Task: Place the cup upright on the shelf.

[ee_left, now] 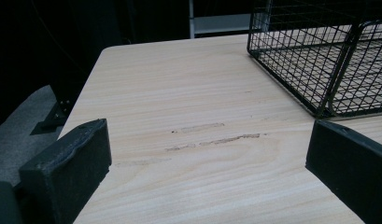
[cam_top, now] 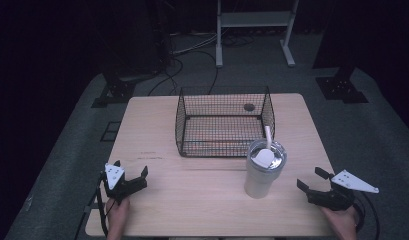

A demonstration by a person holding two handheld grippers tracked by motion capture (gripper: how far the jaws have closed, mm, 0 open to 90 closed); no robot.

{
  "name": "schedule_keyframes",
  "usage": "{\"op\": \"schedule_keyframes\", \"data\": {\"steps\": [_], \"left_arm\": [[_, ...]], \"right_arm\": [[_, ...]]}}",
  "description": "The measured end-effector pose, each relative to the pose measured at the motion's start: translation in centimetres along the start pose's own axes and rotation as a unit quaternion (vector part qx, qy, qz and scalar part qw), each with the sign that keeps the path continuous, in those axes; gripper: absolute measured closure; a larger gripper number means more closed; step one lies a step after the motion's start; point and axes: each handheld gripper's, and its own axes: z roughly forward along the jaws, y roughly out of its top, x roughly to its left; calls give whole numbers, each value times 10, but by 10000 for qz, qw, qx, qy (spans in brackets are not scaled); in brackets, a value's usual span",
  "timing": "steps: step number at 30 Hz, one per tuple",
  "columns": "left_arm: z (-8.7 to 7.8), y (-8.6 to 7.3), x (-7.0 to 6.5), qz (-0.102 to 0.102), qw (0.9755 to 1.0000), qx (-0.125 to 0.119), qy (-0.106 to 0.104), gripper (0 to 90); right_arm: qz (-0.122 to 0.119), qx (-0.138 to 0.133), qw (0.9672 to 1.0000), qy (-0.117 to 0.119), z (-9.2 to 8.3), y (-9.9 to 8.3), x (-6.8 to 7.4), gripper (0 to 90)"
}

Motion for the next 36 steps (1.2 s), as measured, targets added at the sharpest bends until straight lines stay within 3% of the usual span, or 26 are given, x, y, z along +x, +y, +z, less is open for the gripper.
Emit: {"op": "schedule_keyframes", "data": {"steps": [16,36], "left_arm": [[-2,-1,-1,27,10000,-58,17,0],[-2,-1,-2,58,10000,-62,18,0]], "right_arm": [[-354,-50,9987,372,-4,18,17,129],[-766,9,9912,1082,-4,32,56,129]]}}
